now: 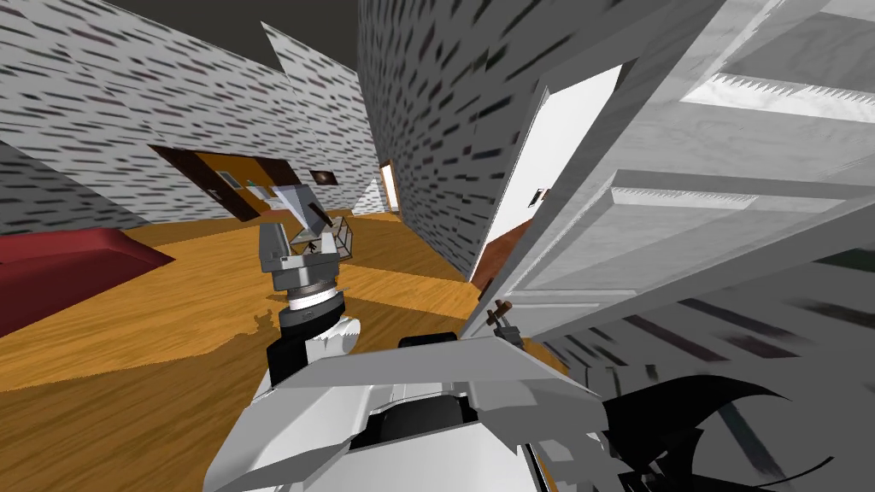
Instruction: Pull the door open
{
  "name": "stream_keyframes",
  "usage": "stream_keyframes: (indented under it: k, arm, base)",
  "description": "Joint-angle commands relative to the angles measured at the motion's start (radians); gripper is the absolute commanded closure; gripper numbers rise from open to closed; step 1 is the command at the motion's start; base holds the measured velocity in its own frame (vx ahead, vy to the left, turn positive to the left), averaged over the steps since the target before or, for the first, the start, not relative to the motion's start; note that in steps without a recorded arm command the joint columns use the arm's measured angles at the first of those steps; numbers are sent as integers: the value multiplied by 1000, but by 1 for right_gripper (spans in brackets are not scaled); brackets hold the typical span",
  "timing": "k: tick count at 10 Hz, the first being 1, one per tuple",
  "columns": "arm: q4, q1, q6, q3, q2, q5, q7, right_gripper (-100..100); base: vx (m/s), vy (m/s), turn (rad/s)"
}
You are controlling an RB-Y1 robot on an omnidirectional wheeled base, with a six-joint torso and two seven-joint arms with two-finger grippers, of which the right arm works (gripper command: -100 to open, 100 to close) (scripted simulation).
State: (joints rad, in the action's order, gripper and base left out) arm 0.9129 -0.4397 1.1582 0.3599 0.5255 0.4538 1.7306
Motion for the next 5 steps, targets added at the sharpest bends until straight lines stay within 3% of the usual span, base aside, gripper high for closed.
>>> stream_keyframes:
  k: [1,5]
  arm:
    - [-12,4,12,4,6,-4,10,100]
    - [-40,14,37,15,18,-12,30,100]
  base:
    - [-182,-23,195]
    - [-186,-21,108]
